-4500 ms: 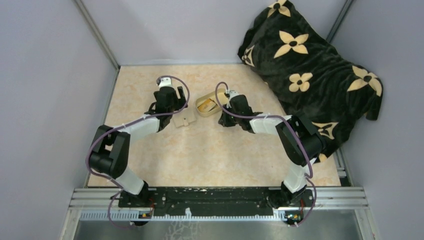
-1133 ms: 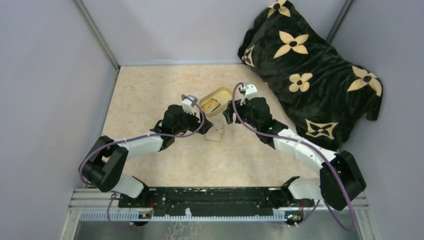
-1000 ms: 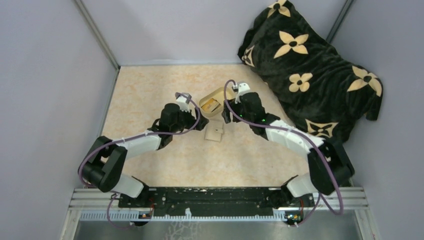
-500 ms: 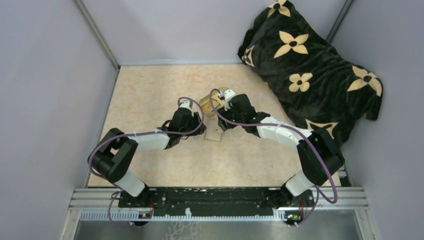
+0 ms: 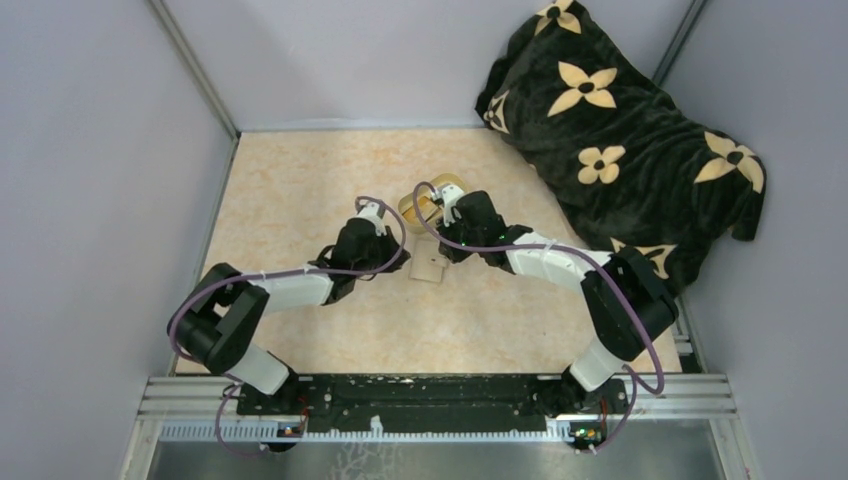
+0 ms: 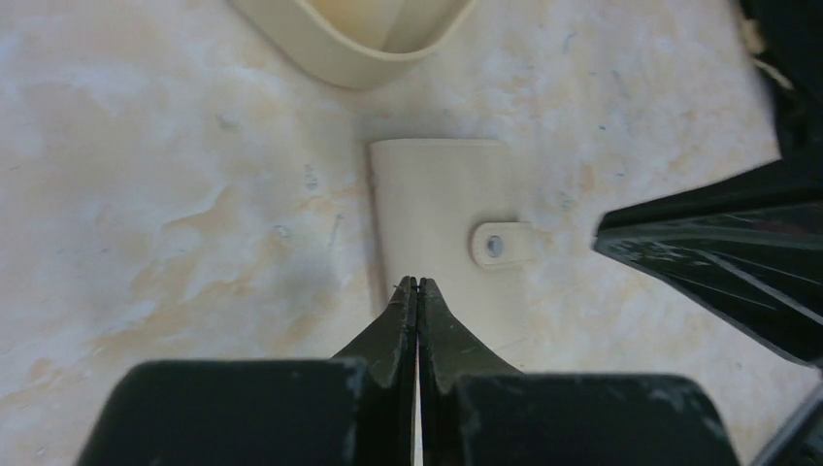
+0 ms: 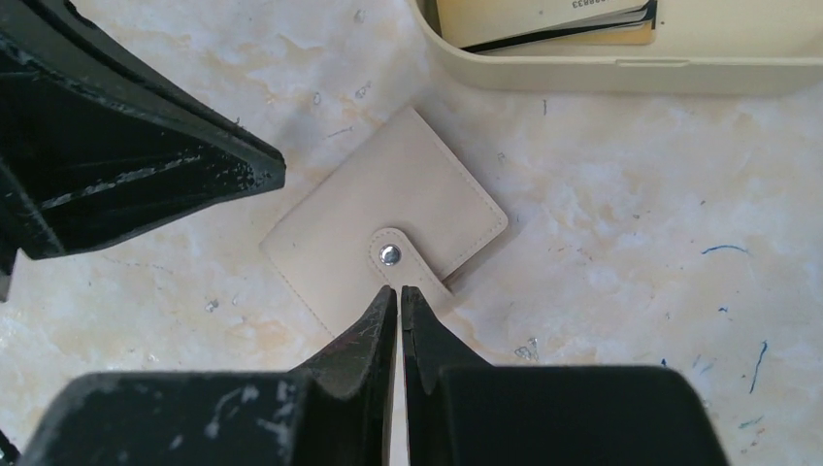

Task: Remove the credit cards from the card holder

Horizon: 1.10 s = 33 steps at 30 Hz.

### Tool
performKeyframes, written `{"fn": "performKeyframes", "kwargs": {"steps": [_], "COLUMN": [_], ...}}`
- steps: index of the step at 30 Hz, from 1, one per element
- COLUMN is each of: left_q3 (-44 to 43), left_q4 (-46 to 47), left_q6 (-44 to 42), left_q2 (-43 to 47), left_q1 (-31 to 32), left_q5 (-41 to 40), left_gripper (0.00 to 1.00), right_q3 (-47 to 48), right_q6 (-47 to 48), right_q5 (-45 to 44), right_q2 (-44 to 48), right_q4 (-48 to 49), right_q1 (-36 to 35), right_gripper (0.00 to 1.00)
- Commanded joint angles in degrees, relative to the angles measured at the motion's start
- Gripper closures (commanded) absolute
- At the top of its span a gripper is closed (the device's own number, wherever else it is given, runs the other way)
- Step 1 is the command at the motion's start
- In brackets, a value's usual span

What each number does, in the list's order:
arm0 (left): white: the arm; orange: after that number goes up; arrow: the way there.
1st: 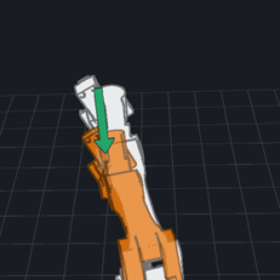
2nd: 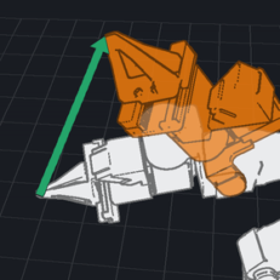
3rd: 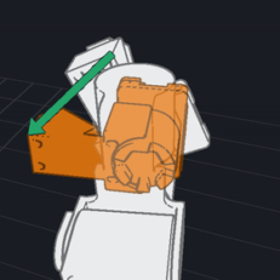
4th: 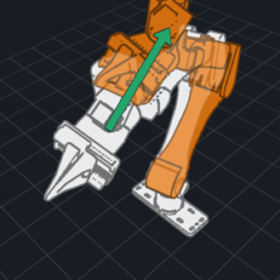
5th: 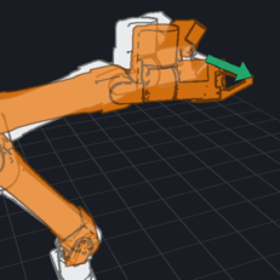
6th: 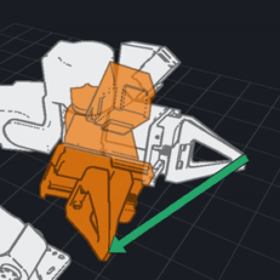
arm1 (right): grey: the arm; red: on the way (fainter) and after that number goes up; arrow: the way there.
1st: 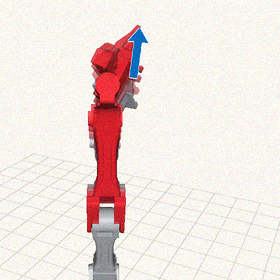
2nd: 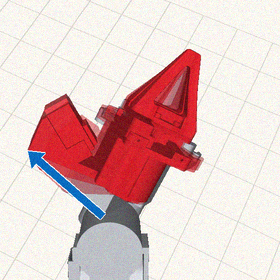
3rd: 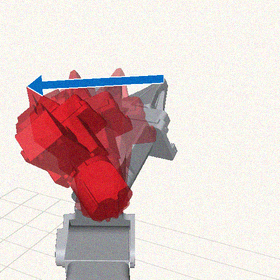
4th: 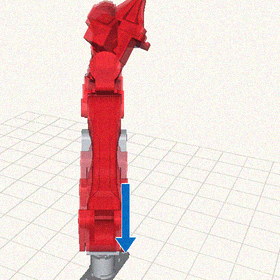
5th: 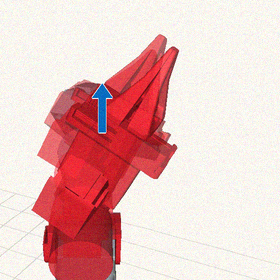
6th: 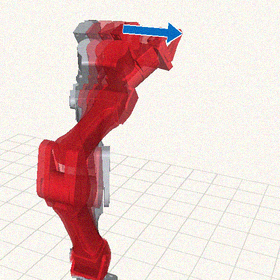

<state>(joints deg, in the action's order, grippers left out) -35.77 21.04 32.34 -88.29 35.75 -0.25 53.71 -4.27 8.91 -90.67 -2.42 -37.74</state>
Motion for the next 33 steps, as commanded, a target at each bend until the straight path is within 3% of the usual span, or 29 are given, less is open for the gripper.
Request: {"fn": "performKeyframes", "kwargs": {"steps": [1,5,9,19,29,33], "left_q3": [3.2,4.1,6.8,5.9,5.6,5.9], "left_q4": [14.3,20.4,32.4,25.4,26.0,26.1], "left_q6": [1.2,2.4,3.2,-0.9,-0.4,-0.6], "left_q2": [0.2,-3.1,-8.1,-11.3,-13.0,-13.0], "left_q1": [0.0,0.0,0.0,-0.4,-0.5,-0.5], "left_q5": [10.5,14.3,18.3,11.2,12.7,12.9], "left_gripper": [1.0,1.0,1.0,1.0,1.0,1.0], "right_q3": [1.8,1.6,1.4,1.9,4.2,4.9], "right_q6": [-0.5,-0.4,-0.5,1.0,3.7,4.5], "right_q5": [1.1,1.0,1.6,-0.4,-6.0,-8.8], "right_q2": [-0.4,-0.3,-0.4,-1.6,-7.9,-9.4], "right_q4": [3.7,3.7,4.0,2.8,1.1,0.9], "right_q1": [-0.4,-0.5,-0.4,-1.4,-4.4,-4.6], "right_gripper": [0.92,0.89,0.88,0.8,0.58,0.56]}}
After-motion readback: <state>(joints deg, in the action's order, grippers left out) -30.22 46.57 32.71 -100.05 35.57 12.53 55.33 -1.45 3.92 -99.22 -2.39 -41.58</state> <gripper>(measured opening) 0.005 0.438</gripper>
